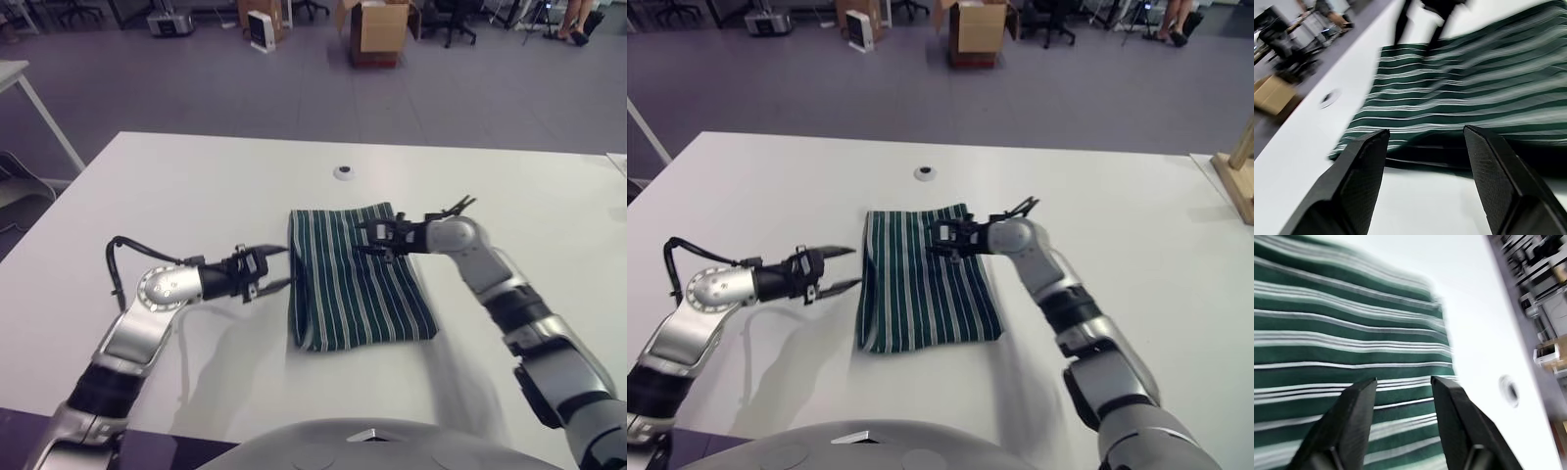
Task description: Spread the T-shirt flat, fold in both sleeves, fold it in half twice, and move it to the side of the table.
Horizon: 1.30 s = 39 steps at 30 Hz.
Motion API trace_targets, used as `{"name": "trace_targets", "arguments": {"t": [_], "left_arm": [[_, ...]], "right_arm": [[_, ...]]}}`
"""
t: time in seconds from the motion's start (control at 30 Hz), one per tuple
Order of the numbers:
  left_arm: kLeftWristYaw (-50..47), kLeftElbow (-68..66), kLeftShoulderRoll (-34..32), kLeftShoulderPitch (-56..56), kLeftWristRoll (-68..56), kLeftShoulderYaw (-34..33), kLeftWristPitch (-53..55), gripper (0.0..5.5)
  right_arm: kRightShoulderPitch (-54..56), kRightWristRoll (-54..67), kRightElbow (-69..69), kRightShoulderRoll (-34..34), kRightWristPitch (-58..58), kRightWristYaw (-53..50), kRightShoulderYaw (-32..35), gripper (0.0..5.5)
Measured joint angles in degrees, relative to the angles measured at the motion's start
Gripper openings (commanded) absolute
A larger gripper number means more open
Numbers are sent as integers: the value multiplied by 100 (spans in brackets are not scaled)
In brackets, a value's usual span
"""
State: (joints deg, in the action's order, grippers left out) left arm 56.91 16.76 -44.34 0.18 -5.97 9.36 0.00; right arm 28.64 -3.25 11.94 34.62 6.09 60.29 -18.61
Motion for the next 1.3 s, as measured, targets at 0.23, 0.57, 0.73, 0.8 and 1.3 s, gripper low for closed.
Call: {"name": "trace_targets", "arguments": {"t": [0.23, 0.57, 0.73, 0.8, 1.3], "left_arm": [[355, 1101, -404, 551, 580, 686, -419, 279], [-62, 257, -454, 457, 1893, 1193, -1695, 279], [68, 129, -826, 306, 1984, 1055, -2029, 282], [61, 93, -834, 232, 2028, 1061, -2038, 282], [-851, -1051, 328, -554, 2596, 1913, -2924, 264]], "right_arm": [[-1618, 821, -757, 1909, 1436, 1959, 324, 206], [-1934, -66, -160, 1895, 3279, 1372, 187, 206], [-1628, 66, 210, 2152, 3375, 1476, 252, 254], [-1578, 58, 294, 2147, 3429, 1469, 233, 286], [-1617, 114, 34, 1982, 3345, 1254, 36, 292]]}}
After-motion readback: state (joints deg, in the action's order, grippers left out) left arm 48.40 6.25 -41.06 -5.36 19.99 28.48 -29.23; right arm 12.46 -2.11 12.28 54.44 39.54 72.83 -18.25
